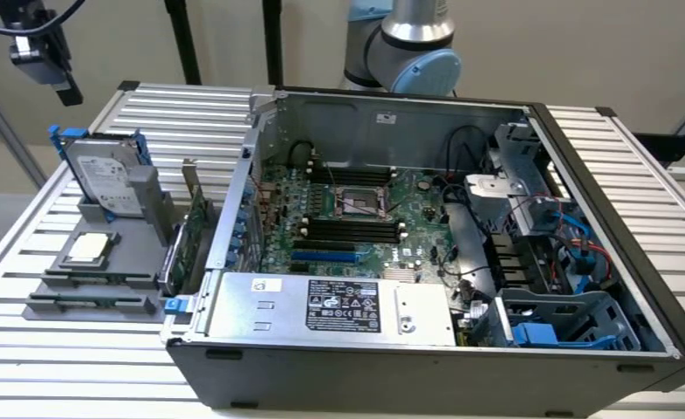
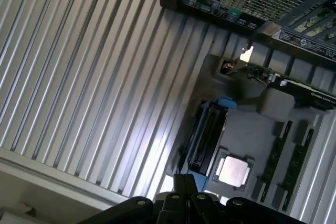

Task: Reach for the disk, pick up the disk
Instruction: 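Pick up the disk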

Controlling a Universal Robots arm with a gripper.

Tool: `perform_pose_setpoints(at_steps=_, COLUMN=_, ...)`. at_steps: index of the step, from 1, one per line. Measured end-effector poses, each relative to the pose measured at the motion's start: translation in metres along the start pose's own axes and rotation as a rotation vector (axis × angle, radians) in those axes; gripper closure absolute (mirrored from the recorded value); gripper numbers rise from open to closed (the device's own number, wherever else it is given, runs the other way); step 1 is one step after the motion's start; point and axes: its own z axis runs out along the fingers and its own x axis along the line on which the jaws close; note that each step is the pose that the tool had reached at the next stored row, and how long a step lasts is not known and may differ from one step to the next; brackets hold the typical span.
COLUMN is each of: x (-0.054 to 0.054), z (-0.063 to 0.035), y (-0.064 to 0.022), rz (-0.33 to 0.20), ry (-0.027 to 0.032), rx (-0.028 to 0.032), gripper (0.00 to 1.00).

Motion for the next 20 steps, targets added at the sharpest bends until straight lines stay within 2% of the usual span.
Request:
perform_pose_setpoints(at_steps=18, x=0.0, z=0.0001, y=0.0, rz=0.327, ry=-0.012, rx=0.0, gripper=0.89)
perform_pose_setpoints(at_steps=20, x=0.0, z=0.0002, y=0.0001, rz=0.353, ry=-0.0125, rx=0.0031, gripper=0.89)
